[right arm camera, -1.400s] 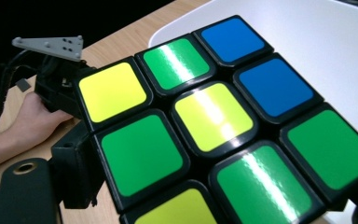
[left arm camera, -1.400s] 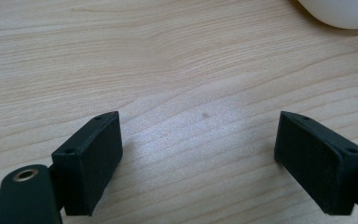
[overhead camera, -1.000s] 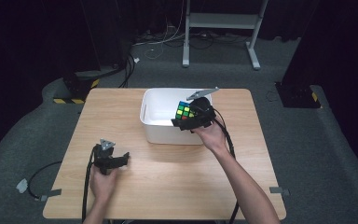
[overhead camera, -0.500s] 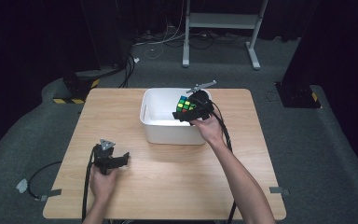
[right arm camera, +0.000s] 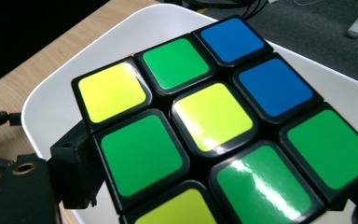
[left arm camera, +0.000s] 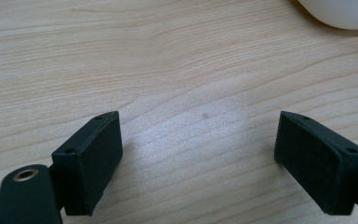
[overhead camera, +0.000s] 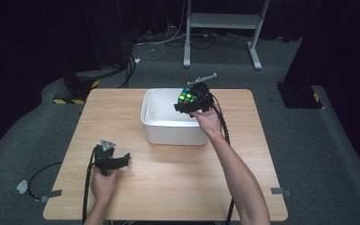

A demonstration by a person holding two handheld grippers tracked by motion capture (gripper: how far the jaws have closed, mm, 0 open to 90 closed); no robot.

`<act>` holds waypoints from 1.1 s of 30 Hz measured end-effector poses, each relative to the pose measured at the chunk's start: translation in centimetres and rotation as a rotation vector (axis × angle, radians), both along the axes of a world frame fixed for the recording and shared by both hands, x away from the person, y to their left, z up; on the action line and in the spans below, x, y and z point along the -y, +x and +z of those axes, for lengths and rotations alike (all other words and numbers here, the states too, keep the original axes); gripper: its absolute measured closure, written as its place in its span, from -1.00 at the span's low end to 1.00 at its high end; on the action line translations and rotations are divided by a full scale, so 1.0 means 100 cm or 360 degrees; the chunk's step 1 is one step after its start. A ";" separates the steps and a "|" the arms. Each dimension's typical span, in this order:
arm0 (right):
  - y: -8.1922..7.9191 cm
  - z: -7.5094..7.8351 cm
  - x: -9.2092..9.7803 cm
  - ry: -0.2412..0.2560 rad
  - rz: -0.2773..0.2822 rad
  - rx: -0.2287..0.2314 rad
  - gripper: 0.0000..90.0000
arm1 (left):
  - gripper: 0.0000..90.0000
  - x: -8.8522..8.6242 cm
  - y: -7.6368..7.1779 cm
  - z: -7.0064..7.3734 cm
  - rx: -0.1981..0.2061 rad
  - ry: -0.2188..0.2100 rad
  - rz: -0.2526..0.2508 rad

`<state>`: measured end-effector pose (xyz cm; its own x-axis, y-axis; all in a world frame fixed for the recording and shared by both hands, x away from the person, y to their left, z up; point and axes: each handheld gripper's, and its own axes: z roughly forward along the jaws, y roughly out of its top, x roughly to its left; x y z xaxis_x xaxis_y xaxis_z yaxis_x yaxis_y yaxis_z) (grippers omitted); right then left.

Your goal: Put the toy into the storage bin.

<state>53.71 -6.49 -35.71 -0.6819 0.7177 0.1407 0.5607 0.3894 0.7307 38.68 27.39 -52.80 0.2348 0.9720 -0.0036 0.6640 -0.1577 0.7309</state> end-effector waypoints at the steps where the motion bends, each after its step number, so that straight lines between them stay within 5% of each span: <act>1: 0.002 -0.001 -0.001 -0.0015 -0.0003 -0.0009 -0.64 | -0.66 0.000 0.000 0.000 0.0000 0.0000 0.0000; 21: 0.034 -0.020 -0.008 -0.0172 -0.0152 -0.0096 -0.65 | -0.66 0.000 0.000 0.000 -0.0001 -0.0002 0.0001; 33: 0.043 -0.020 -0.018 -0.0256 -0.0146 -0.0108 -0.65 | -0.66 0.000 0.000 0.000 0.0006 -0.0010 0.0006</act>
